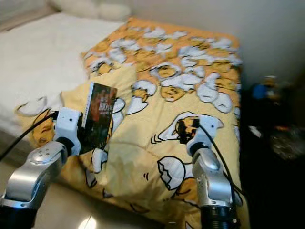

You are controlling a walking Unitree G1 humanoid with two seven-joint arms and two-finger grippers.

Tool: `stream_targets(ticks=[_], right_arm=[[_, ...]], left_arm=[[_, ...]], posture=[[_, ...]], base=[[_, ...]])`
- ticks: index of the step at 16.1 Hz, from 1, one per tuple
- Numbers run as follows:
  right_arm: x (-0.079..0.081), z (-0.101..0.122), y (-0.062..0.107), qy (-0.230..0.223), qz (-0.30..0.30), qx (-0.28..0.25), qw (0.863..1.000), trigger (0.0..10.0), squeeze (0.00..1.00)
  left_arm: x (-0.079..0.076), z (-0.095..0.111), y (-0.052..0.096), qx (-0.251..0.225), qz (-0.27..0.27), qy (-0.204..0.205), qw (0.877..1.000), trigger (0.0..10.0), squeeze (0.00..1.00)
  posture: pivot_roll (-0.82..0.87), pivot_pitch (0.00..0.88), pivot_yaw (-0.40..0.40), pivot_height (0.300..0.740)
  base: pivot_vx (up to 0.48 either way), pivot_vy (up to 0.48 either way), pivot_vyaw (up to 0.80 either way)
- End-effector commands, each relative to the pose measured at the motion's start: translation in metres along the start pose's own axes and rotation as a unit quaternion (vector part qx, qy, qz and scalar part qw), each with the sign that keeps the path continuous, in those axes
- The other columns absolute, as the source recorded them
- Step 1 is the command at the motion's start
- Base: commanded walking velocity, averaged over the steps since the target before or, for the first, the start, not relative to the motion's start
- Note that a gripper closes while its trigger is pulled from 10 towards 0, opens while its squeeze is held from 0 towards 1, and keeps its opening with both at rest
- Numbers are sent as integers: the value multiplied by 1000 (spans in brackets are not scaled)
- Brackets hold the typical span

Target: Clean up the room

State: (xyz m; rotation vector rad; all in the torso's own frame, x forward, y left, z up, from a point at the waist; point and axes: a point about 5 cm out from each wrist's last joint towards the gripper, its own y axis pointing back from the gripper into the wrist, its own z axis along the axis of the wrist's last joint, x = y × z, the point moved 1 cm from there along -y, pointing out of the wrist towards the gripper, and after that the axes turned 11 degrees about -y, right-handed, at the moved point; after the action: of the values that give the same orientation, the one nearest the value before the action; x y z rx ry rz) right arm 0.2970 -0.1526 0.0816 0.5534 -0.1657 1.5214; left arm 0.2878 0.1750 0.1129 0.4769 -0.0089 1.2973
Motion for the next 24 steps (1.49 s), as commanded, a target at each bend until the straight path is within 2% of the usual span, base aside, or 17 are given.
stream_targets(ticks=[1, 7, 12, 24], right_arm=[[2, 6, 1, -17, -2, -13, 1000, 10000, 0], [2, -4, -2, 34, -22, 9, 999, 10000, 0], [8, -7, 2, 17, 5, 16, 1000, 10000, 0], [6, -11, 10, 31, 10, 18, 999, 10000, 0]], left_arm=[[6, 13, 2, -20, 11, 3, 1000, 10000, 0], [10, 15, 1, -24, 12, 5, 1000, 10000, 0], [6, 16, 3, -24, 8, 6, 1000, 10000, 0], [4, 7, 10, -8, 6, -3, 1000, 10000, 0]], posture=[[-27, 0, -17, 740], [-45, 0, -10, 740], [-32, 0, -15, 740], [-23, 0, -27, 740]], base=[[0, 326, -800], [0, 330, -773], [0, 332, -611], [0, 333, 0]])
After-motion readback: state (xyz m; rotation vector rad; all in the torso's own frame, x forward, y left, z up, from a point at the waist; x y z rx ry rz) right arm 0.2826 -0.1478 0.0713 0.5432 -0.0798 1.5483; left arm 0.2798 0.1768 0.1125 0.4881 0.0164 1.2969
